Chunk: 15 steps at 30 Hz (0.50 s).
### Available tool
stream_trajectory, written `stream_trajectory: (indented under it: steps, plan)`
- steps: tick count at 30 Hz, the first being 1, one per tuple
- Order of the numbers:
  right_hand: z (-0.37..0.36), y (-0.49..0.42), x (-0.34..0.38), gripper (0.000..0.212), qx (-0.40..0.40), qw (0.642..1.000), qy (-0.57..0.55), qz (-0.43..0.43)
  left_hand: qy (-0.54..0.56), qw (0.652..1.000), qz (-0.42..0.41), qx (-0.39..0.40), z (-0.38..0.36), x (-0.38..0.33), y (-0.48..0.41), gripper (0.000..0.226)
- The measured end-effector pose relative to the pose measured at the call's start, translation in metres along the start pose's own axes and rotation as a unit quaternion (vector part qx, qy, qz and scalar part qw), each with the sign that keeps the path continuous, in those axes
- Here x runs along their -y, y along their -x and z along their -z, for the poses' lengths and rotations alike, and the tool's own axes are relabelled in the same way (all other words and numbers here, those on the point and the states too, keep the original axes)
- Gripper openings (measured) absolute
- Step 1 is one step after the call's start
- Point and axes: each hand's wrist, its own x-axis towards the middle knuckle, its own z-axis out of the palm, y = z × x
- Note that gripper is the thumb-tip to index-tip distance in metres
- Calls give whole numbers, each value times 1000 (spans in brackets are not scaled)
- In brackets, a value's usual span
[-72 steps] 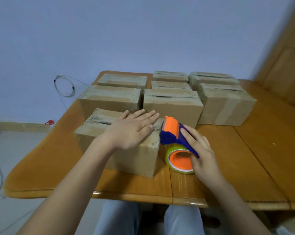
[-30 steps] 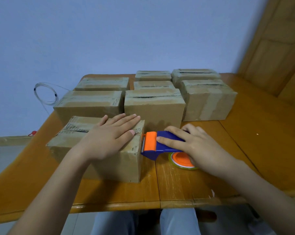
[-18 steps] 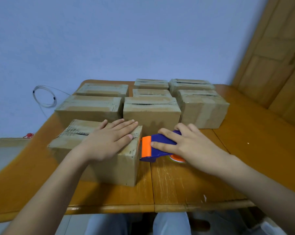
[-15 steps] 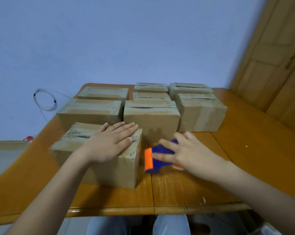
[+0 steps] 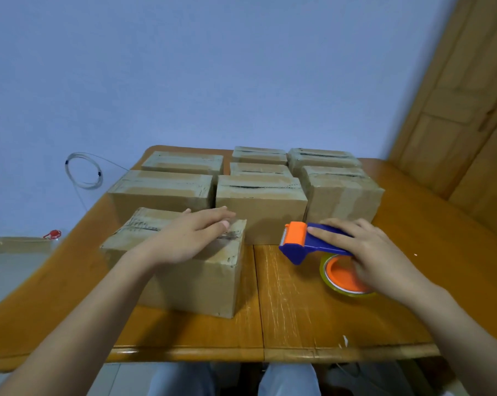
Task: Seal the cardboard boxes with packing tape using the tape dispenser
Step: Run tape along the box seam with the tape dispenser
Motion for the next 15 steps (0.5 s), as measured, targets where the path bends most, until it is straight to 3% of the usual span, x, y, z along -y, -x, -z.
stream_trajectory:
  steps: [1, 4, 10, 15]
  plan:
    - [1, 0, 0, 84, -6, 1000, -19, -4, 10, 1000, -5, -4, 5, -2, 1, 40]
    - [6, -5, 2, 92, -17, 998, -58, -19, -104, 992, -68, 28, 24, -6, 2, 45]
    - [15, -15, 7, 93, -53, 994, -99, -19, -163, 964, -54, 205, 47, 4, -2, 84]
    - [11, -22, 23, 91, -52, 992, -111, -17, -184, 960, -55, 202, 40, 10, -3, 87]
